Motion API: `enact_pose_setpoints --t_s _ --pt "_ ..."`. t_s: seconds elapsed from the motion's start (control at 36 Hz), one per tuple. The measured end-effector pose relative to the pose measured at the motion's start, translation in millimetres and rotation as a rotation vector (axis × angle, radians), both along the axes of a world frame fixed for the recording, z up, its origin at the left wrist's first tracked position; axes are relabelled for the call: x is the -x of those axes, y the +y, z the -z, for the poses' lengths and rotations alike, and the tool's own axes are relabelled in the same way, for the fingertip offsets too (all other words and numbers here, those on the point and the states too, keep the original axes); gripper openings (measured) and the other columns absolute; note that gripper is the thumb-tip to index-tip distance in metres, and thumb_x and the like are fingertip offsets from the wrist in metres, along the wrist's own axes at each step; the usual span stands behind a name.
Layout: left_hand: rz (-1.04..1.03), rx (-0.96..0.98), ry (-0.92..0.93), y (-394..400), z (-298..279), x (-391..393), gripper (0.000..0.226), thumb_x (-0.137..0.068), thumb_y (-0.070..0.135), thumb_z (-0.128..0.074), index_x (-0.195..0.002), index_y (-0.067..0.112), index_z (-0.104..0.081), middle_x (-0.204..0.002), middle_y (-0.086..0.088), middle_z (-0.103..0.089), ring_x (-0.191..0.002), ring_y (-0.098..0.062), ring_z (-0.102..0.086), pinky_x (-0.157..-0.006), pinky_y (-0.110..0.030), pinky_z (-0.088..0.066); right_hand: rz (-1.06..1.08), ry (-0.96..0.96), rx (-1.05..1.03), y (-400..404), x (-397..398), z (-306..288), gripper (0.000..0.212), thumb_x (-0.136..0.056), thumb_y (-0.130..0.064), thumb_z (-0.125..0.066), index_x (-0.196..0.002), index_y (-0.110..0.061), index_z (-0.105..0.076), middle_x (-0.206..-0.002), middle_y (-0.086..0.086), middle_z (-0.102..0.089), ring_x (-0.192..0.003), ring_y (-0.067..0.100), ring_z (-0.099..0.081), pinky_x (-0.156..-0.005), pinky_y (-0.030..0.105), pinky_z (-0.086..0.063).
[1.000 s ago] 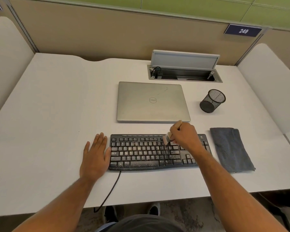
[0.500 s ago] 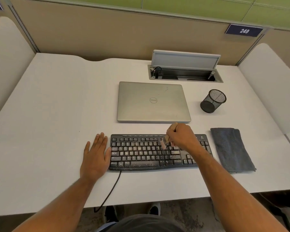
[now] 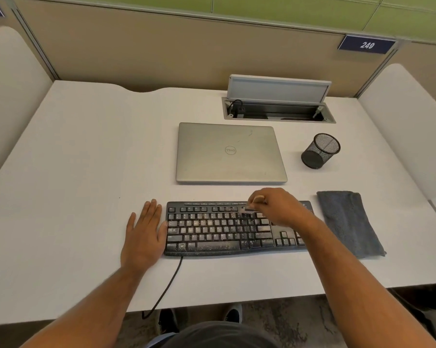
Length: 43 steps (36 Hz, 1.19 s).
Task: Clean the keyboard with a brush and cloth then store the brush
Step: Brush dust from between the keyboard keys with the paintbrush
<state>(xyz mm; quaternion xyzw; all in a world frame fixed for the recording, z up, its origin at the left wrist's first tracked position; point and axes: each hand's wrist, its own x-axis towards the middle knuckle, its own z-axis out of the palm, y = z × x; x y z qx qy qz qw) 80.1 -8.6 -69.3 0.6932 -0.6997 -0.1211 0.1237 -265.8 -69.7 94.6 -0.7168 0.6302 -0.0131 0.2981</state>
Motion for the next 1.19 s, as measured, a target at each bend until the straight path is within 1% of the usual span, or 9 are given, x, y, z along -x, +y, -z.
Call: enact_pose_setpoints --t_s 0.19,0.33,0.39,0.64,0.78,0.89,1.0,1.08,1.19 --pt "0.002 -0.005 0.001 0 1 0 0.073 -0.102 0.051 -0.003 -0.161 0.015 -0.026 -0.168 0.006 -0.013 -0.156 -0.007 -0.006 -0.128 -0.043 -0.005 -0.045 0.228 0.001 -7 20 -7 0.014 -0.103 -0.028 -0.061 -0.103 -0.029 -0.074 -0.096 -0.014 -0.068 -0.094 0.014 -0.064 -0.078 0.029 -0.043" --pt "0.002 -0.007 0.003 -1 0 0 0.073 -0.101 0.052 -0.003 -0.161 0.015 -0.026 -0.169 0.006 -0.014 -0.156 -0.007 -0.005 -0.128 -0.043 -0.005 -0.001 -0.034 -0.008 -4 4 -9 0.013 -0.102 -0.027 -0.065 -0.106 -0.026 -0.077 -0.097 -0.015 -0.068 -0.092 0.006 -0.063 -0.081 0.027 -0.047" --pt "0.003 -0.003 0.002 0 0 0 0.073 -0.101 0.052 -0.004 -0.161 0.015 -0.026 -0.169 0.006 -0.015 -0.156 -0.008 -0.006 -0.128 -0.043 -0.006 -0.015 -0.059 -0.022 -1 -3 -6 0.011 -0.101 -0.028 -0.067 -0.105 -0.029 -0.077 -0.1 -0.014 -0.072 -0.093 0.005 -0.064 -0.083 0.029 -0.049" --pt "0.007 0.0 0.002 0 -1 0 0.073 -0.102 0.052 -0.004 -0.16 0.015 -0.027 -0.168 0.005 -0.016 -0.156 -0.009 -0.007 -0.128 -0.044 -0.008 0.017 0.238 0.004 -4 18 0 0.015 -0.103 -0.031 -0.06 -0.102 -0.028 -0.075 -0.104 -0.007 -0.074 -0.095 0.017 -0.064 -0.084 0.034 -0.051" --pt "0.008 -0.003 -0.001 0 -1 -1 0.074 -0.101 0.052 -0.003 -0.16 0.015 -0.027 -0.169 0.005 -0.016 -0.156 -0.009 -0.007 -0.128 -0.044 -0.007 0.219 0.212 0.146 -5 23 3 0.044 -0.107 -0.032 -0.038 -0.075 -0.015 -0.063 -0.079 0.003 -0.07 -0.078 0.026 -0.064 -0.07 0.035 -0.048" --pt "0.012 -0.005 -0.006 -1 0 0 0.074 -0.102 0.053 -0.003 -0.16 0.015 -0.027 -0.169 0.005 -0.016 -0.156 -0.009 -0.007 -0.128 -0.044 -0.007 0.359 0.066 0.223 -2 16 4 0.031 -0.105 -0.027 -0.049 -0.088 -0.008 -0.068 -0.082 0.005 -0.071 -0.079 0.027 -0.064 -0.075 0.039 -0.052" --pt "0.01 -0.004 -0.005 -1 0 -1 0.074 -0.102 0.053 -0.003 -0.16 0.015 -0.027 -0.169 0.004 -0.016 -0.156 -0.009 -0.007 -0.128 -0.043 -0.007 0.468 0.008 0.175 7 16 16 0.042 -0.107 -0.028 -0.043 -0.081 -0.006 -0.067 -0.078 0.005 -0.072 -0.076 0.024 -0.068 -0.067 0.033 -0.048" --pt "0.01 0.002 -0.005 -1 -1 0 0.073 -0.102 0.051 -0.005 -0.16 0.014 -0.028 -0.168 0.004 -0.017 -0.156 -0.01 -0.008 -0.128 -0.044 -0.008 0.469 0.063 0.099 7 22 14 0.036 -0.099 -0.021 -0.049 -0.072 -0.002 -0.062 -0.067 0.007 -0.065 -0.066 0.025 -0.063 -0.058 0.032 -0.044" --pt "0.006 0.003 -0.009 0 -1 0 0.072 -0.102 0.05 -0.006 -0.16 0.014 -0.03 -0.168 0.004 -0.018 -0.156 -0.01 -0.01 -0.127 -0.045 -0.009 0.49 0.08 0.09 6 27 10 0.034 -0.093 -0.023 -0.055 -0.067 -0.002 -0.058 -0.066 0.01 -0.065 -0.062 0.024 -0.06 -0.061 0.037 -0.048"
